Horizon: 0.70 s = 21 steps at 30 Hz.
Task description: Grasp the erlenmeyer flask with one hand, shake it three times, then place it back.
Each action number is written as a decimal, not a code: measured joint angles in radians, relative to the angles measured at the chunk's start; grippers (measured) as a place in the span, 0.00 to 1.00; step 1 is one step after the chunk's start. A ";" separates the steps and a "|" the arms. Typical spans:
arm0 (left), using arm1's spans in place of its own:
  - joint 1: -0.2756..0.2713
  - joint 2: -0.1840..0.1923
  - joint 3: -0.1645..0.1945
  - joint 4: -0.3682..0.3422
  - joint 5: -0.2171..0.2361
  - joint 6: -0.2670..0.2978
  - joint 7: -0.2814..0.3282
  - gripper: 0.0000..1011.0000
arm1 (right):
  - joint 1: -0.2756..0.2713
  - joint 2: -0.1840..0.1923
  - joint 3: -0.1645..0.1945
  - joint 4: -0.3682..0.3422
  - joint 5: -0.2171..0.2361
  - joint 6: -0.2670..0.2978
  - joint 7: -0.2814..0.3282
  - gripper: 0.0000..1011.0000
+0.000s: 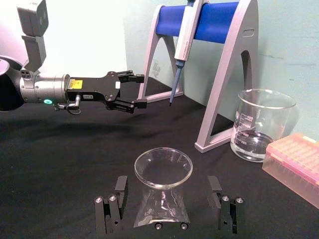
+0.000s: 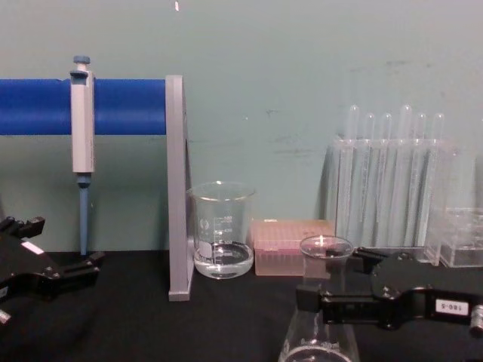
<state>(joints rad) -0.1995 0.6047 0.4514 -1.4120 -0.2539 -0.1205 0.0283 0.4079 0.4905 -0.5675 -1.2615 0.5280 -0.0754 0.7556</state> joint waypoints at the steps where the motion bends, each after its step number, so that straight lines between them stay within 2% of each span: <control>1: 0.000 0.000 0.000 0.000 0.000 0.000 0.000 0.99 | 0.000 0.000 0.000 0.000 0.000 0.000 0.000 0.99; 13: 0.000 0.000 0.000 0.000 0.000 0.000 0.000 0.99 | 0.000 0.000 0.000 0.000 0.002 0.001 0.002 0.99; 21: 0.000 0.000 0.000 0.000 0.000 0.000 0.000 0.99 | 0.000 0.000 0.000 0.000 0.003 0.001 0.002 0.81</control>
<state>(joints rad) -0.1995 0.6047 0.4514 -1.4120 -0.2539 -0.1205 0.0283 0.4076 0.4908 -0.5672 -1.2615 0.5310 -0.0739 0.7579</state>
